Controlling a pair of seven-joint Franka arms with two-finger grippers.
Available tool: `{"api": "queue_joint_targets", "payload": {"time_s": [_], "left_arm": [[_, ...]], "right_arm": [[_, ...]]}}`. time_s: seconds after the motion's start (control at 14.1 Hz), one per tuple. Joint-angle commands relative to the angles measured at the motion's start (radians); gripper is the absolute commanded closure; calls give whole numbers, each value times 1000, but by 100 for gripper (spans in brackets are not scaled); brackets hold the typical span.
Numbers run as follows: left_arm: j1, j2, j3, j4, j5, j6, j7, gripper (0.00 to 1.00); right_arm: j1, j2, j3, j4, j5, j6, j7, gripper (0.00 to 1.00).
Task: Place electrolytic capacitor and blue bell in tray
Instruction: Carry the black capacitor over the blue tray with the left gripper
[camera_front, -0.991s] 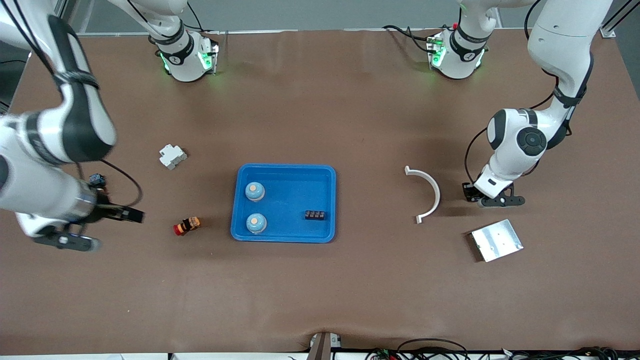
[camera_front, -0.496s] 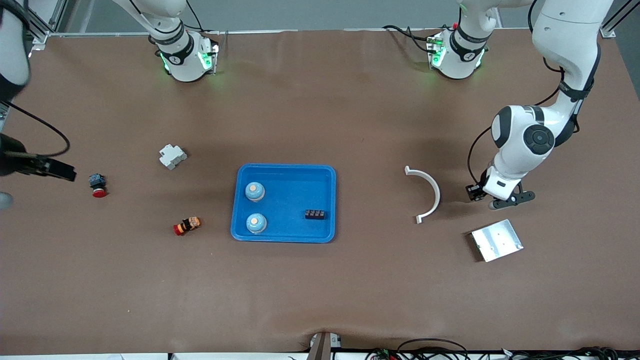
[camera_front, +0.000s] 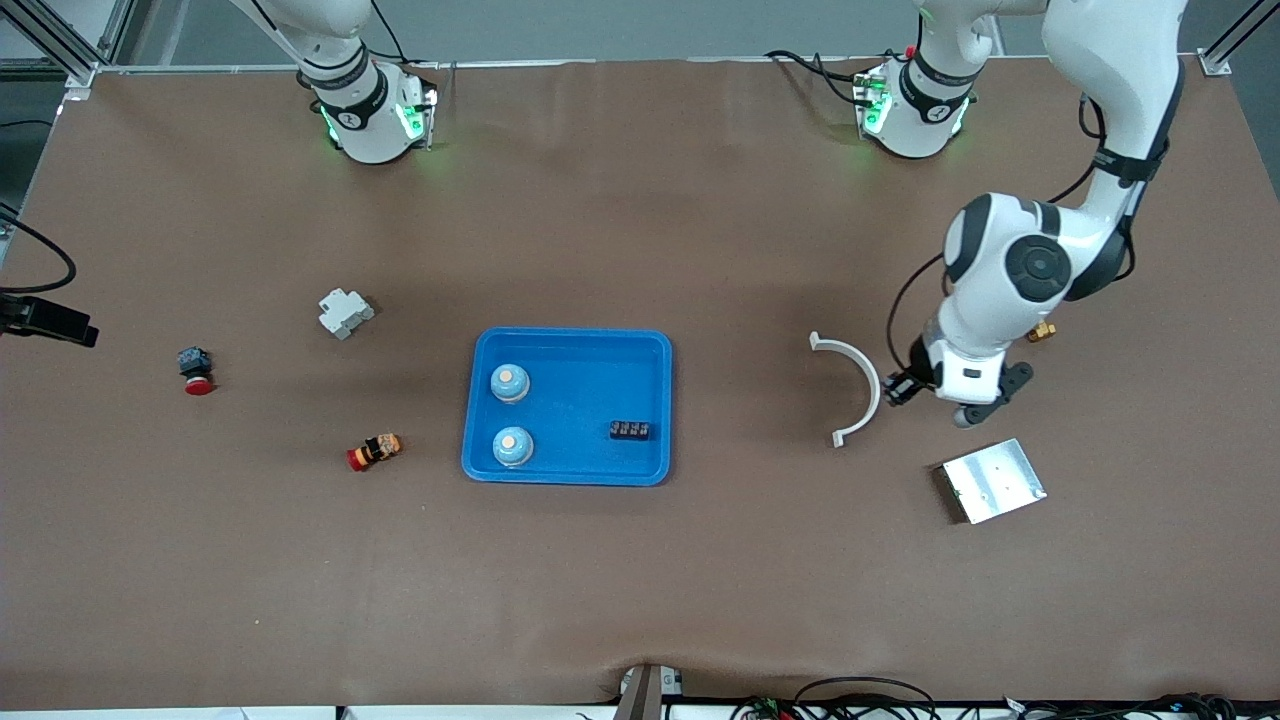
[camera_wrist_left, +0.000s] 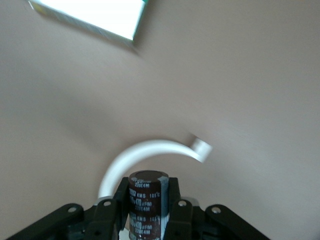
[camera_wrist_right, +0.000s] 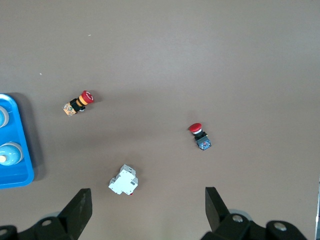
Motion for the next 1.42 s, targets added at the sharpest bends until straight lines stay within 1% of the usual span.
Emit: {"api": "queue_joint_targets", "payload": {"time_s": [0.0,0.14,0.21,0.35,0.42,0.5,0.71,0.78,0.85,0.92,0.99,1.13,1.2,1.27,1.35], "left_arm": [[-45,8,-49,122,-13,-119,-180,100],[-114,29,-48,200,-8,-170,-336,100],[-149,49,-46,235,4,-191,-378,100],[-194,97,-45,321,10,-221,-523,100],[-215,129,-43,370,12,-241,-590,100],[-244,161,-40,413,23,-259,-643,100],[-306,258,-39,551,99,-290,-832,100],[-327,300,-36,608,109,-314,-880,100],[-356,359,-23,684,121,-337,-932,100],[-399,408,6,756,138,-360,-985,100],[-463,446,62,816,139,-365,-1029,100],[-584,505,180,867,130,-360,-1079,100],[-615,526,207,880,130,-350,-1113,100],[-622,545,211,892,130,-330,-1148,100],[-625,552,210,895,129,-307,-1182,100]], "right_arm": [[78,-17,-42,13,2,-21,-4,0],[194,-22,-176,13,20,-12,-4,0],[215,-28,-217,13,60,-12,-1,0],[215,-37,-260,-4,138,-7,1,0],[220,-51,-275,-16,151,-1,-5,0],[220,-57,-277,-32,151,14,-7,0],[232,-80,-309,-62,165,25,-4,0],[256,-96,-309,-76,153,31,-4,0],[266,-102,-309,-87,149,66,-9,0],[270,-112,-315,-92,146,88,-10,0],[273,-125,-321,-110,145,94,-10,0],[270,-178,-329,-185,148,123,-1,0],[270,-198,-337,-203,149,169,1,0],[270,-200,-347,-205,160,194,-7,0],[270,-200,-353,-205,174,188,-7,0]]}}
